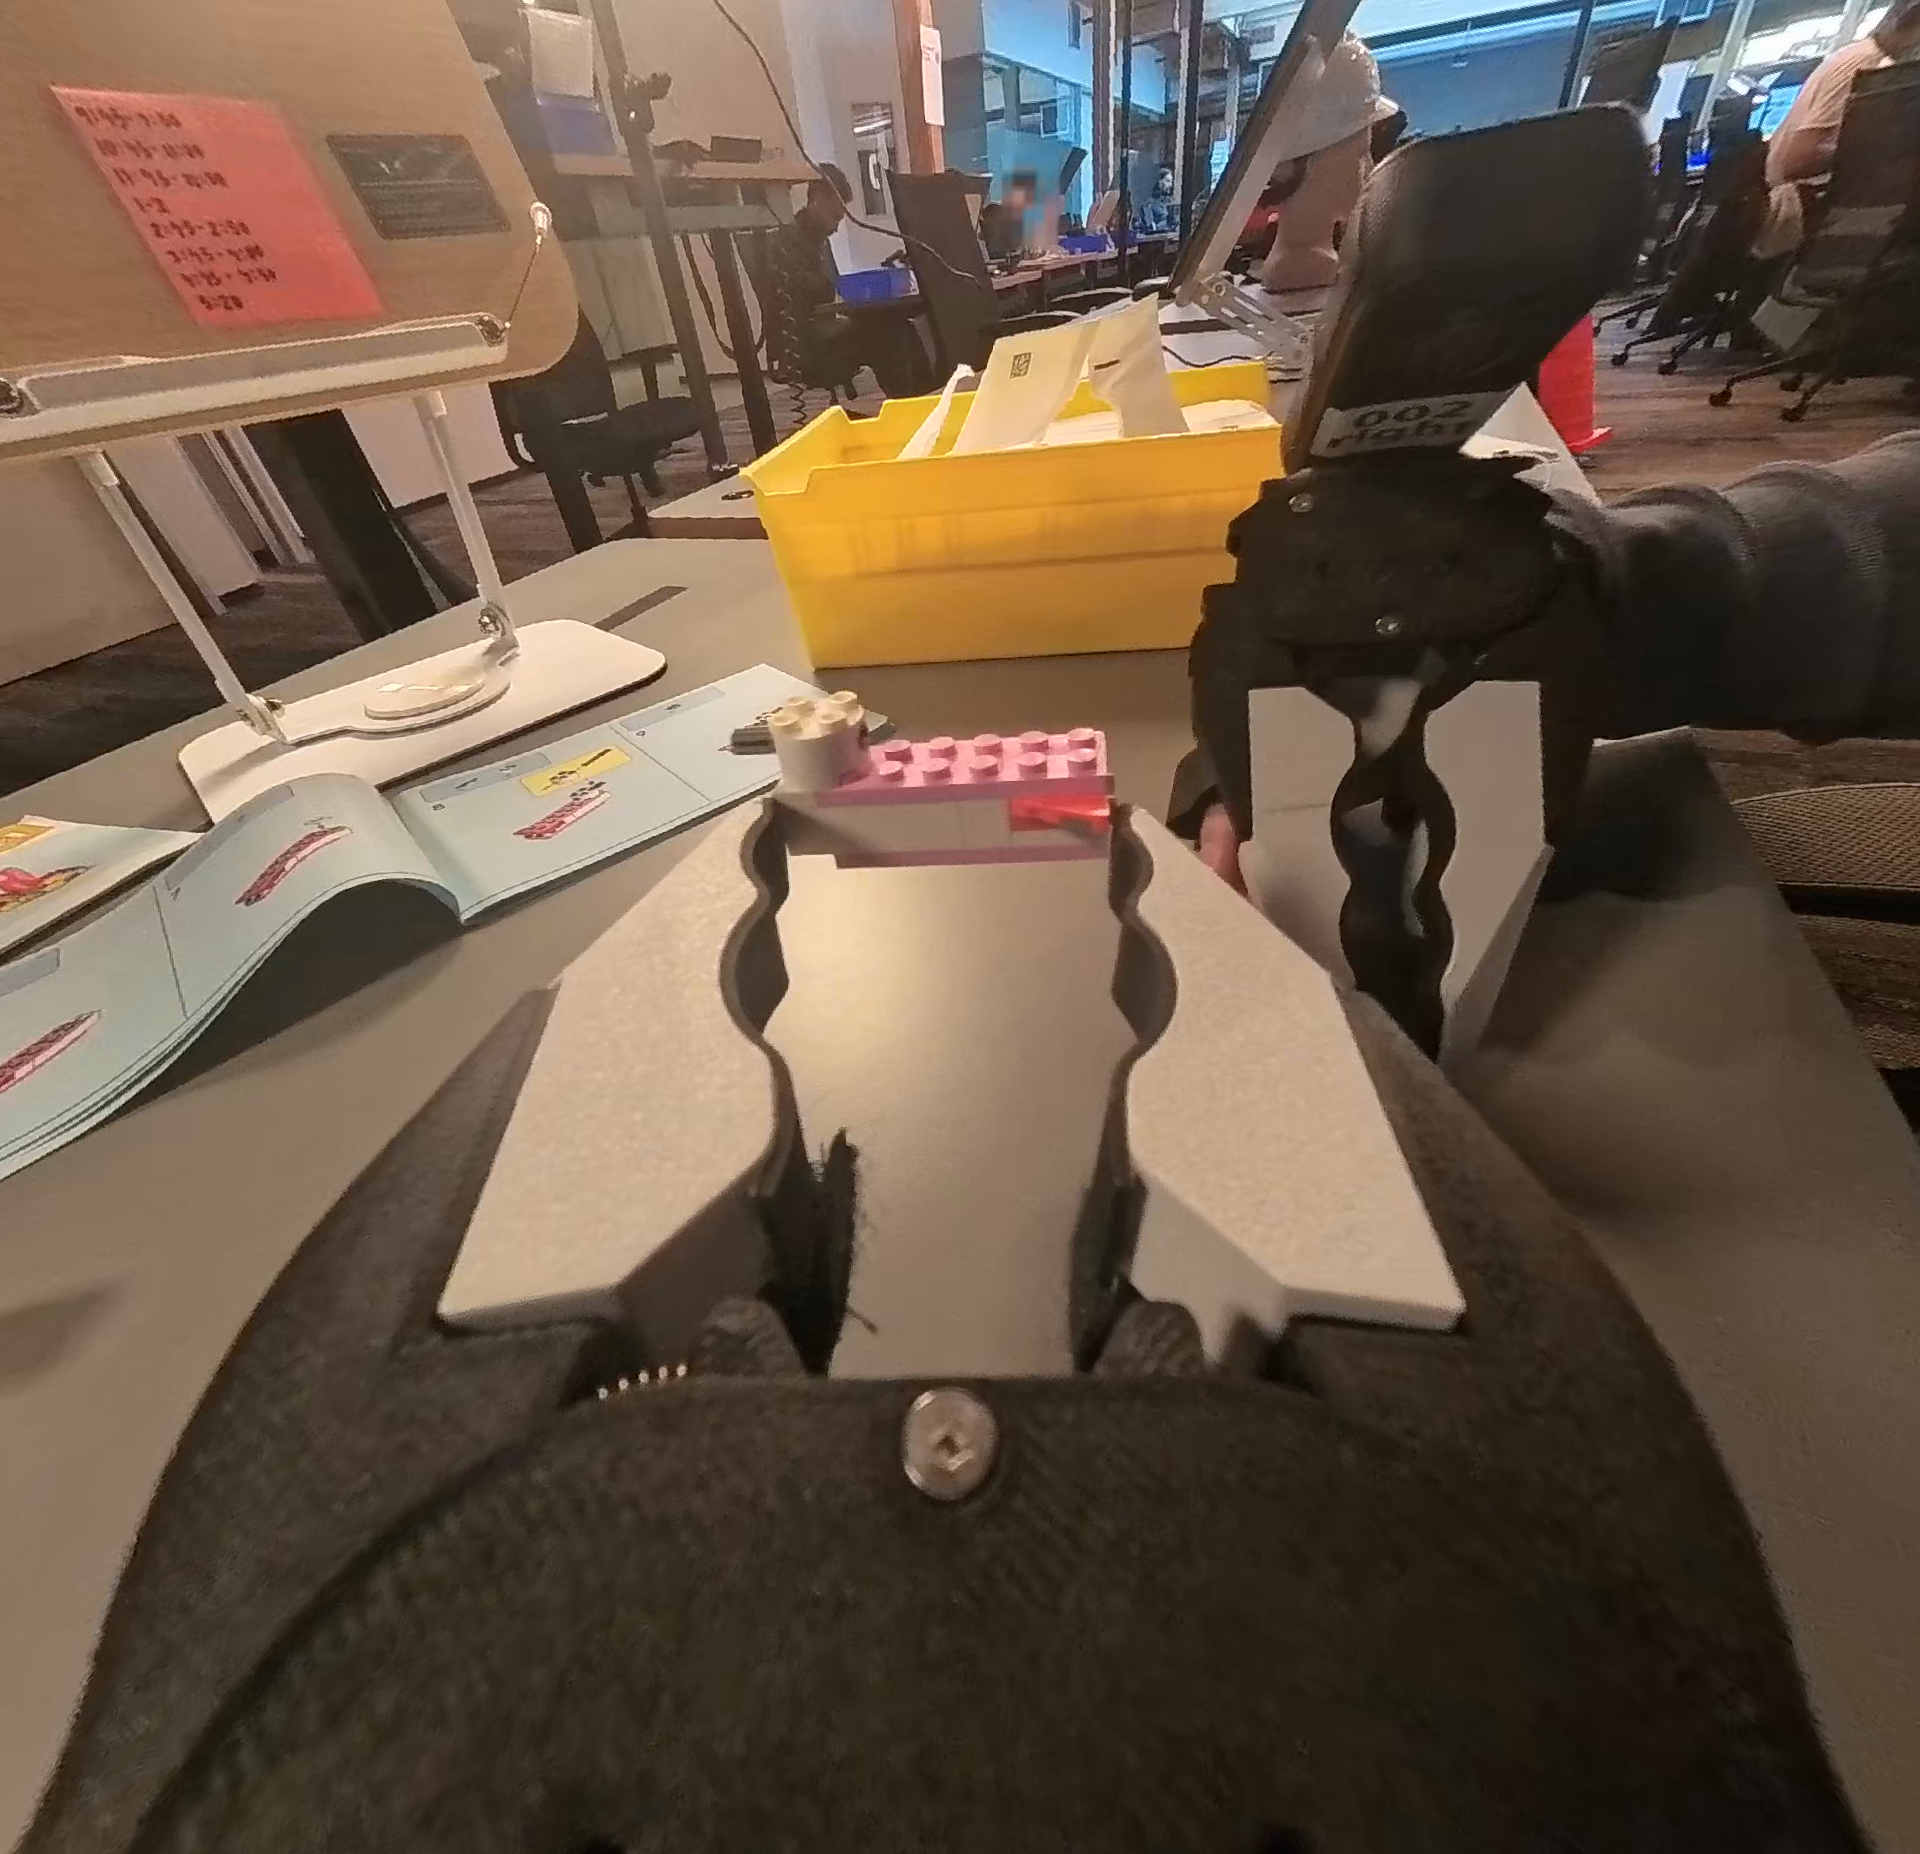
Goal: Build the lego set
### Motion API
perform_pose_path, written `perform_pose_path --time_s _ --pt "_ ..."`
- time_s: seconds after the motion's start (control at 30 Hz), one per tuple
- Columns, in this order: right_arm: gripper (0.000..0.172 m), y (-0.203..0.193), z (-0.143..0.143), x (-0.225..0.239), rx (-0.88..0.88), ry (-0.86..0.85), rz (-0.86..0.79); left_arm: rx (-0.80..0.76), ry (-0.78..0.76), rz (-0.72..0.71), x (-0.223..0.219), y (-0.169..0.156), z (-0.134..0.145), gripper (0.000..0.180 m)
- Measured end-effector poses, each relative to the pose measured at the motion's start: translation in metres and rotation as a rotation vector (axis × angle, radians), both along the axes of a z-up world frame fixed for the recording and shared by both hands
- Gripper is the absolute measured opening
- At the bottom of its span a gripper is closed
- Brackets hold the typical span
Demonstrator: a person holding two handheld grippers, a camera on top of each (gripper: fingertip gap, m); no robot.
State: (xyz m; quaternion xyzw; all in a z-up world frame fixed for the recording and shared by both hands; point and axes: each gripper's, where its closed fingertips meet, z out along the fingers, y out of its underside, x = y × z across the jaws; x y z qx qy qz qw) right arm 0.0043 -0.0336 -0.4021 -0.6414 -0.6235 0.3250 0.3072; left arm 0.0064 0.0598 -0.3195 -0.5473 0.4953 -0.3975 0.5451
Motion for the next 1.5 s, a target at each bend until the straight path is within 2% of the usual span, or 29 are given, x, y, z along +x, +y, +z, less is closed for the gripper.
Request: perform_pose_path --time_s 0.27,0.4,0.47,0.63,0.77,0.93,1.5 --pt "0.006 -0.003 -0.005 -0.001 -0.023 -0.033 0.031 -0.005 0.0 -0.007 0.0 -0.001 0.0 0.062" --pt "0.006 0.002 0.004 0.001 -0.03 0.015 0.007 -0.003 -0.006 -0.023 0.001 -0.003 0.001 0.062" --pt "0.006 0.012 0.024 0.006 -0.025 0.078 -0.036 0.003 -0.019 -0.048 0.001 -0.008 0.003 0.062" --pt "0.005 0.044 0.098 0.019 0.024 0.275 -0.13 -0.007 -0.058 -0.122 0.005 -0.02 0.007 0.062" --pt "0.005 0.056 0.124 0.01 0.025 0.309 -0.149 -0.025 -0.083 -0.157 0.006 -0.025 0.01 0.062" --pt "0.006 0.063 0.113 0.001 0.053 0.185 -0.149 -0.019 -0.085 -0.172 0.007 -0.029 0.01 0.062" --pt "0.006 0.064 0.109 0.001 0.034 0.083 -0.129 -0.015 -0.09 -0.203 0.009 -0.035 0.012 0.062"
